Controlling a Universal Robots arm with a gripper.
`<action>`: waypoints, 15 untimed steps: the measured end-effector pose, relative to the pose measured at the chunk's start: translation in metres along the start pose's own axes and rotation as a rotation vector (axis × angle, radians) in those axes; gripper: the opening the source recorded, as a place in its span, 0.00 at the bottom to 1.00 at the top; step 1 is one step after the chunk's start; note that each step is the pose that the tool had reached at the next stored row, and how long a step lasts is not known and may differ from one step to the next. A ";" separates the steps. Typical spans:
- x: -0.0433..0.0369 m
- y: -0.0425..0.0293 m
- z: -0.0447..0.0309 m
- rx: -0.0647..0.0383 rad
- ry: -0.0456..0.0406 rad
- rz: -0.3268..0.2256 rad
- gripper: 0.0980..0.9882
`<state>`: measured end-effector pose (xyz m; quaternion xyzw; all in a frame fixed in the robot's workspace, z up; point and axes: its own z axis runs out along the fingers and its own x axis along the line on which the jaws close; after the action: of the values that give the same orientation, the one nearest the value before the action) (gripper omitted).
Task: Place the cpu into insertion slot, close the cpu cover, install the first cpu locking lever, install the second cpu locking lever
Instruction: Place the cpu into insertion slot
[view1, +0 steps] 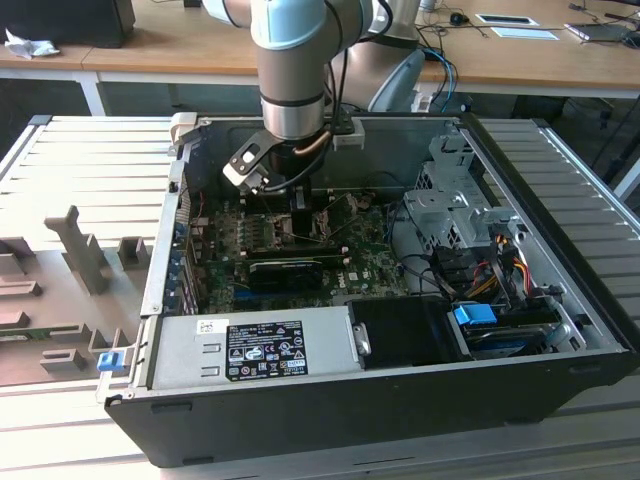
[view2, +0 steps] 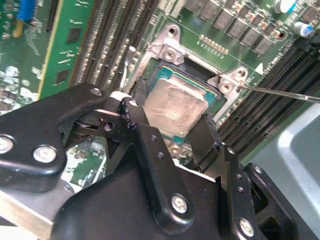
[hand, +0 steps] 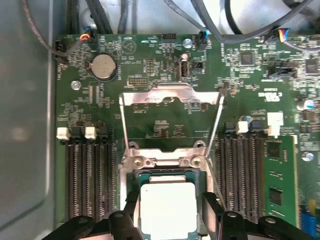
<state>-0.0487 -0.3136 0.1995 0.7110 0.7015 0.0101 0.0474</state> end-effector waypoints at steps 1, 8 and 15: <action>0.0000 0.0000 0.0000 0.000 -0.0006 0.000 0.58; 0.0002 0.0000 -0.0001 0.001 0.0411 0.003 0.58; 0.0000 0.0001 -0.0017 0.001 0.0422 0.004 0.58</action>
<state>-0.0487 -0.3135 0.2012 0.7119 0.7011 0.0249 0.0323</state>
